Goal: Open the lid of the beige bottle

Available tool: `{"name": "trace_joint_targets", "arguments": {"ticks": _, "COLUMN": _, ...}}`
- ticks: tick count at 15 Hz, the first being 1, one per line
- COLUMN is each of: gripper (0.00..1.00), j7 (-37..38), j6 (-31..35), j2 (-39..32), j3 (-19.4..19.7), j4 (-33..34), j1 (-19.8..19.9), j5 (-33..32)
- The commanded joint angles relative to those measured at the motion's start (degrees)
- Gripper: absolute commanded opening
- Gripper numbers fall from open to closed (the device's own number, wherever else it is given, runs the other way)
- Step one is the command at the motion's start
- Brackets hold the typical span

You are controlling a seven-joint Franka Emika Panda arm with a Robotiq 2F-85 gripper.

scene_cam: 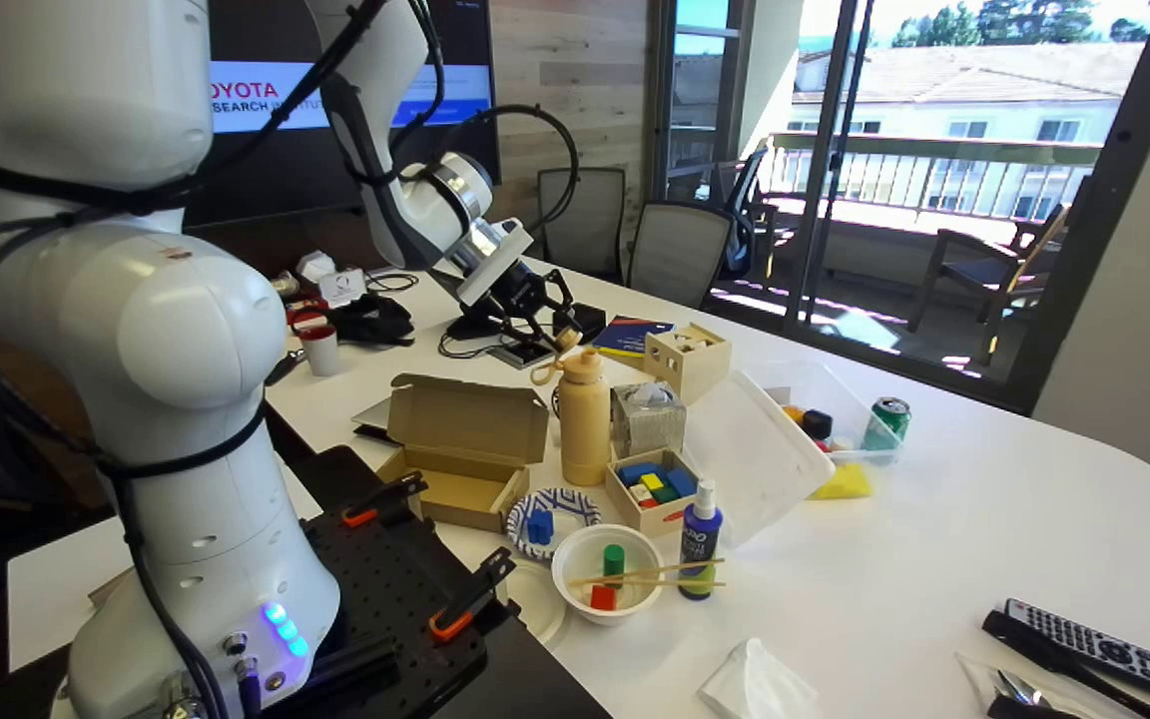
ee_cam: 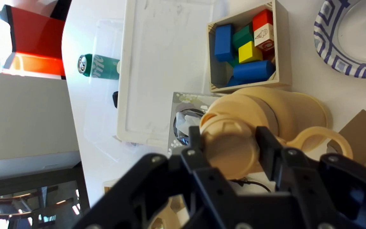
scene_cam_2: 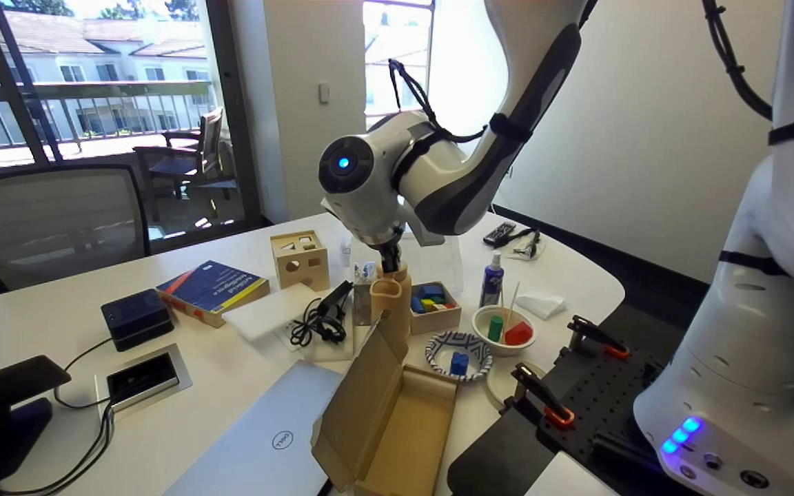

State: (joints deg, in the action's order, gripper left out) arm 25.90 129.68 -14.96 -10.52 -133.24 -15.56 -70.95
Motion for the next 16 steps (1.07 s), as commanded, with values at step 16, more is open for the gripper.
{"name": "trace_joint_targets", "arguments": {"ticks": 16, "gripper": 0.21, "j7": 18.12, "j6": -20.59, "j2": -6.38, "j3": -4.95, "j4": 1.06, "j1": -5.15, "j5": -10.22}}
